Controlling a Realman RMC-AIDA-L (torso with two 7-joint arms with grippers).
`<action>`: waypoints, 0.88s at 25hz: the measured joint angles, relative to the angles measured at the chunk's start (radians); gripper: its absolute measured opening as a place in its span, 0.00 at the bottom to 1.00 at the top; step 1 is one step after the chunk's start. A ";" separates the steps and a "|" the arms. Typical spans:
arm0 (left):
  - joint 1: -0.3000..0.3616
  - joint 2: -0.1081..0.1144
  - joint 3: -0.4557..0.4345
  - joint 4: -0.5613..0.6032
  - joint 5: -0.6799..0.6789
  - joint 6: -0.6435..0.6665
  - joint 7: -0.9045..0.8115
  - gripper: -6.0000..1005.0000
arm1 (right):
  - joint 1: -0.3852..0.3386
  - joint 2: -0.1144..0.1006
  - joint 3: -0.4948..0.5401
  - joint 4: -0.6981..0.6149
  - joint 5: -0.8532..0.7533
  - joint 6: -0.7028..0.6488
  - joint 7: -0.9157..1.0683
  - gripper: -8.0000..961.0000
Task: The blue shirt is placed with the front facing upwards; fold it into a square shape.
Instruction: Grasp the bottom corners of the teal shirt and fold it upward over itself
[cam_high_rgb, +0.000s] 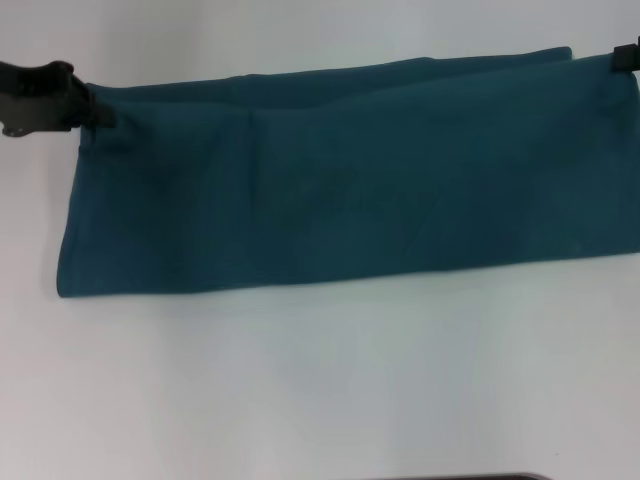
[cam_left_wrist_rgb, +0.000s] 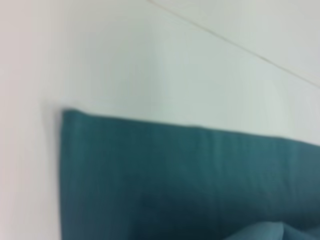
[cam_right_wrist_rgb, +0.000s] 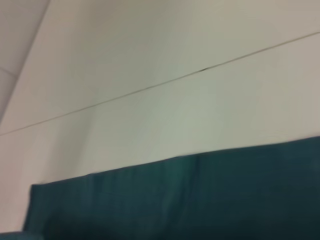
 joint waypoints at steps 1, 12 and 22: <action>-0.005 -0.001 0.011 0.001 0.000 -0.015 -0.008 0.05 | 0.004 0.001 -0.004 0.001 -0.007 0.009 0.002 0.08; -0.031 -0.019 0.071 0.012 0.026 -0.119 -0.067 0.05 | 0.091 0.070 -0.102 0.003 -0.164 0.222 0.084 0.09; -0.039 -0.023 0.072 0.006 0.025 -0.150 -0.072 0.05 | 0.170 0.097 -0.159 0.004 -0.250 0.313 0.154 0.10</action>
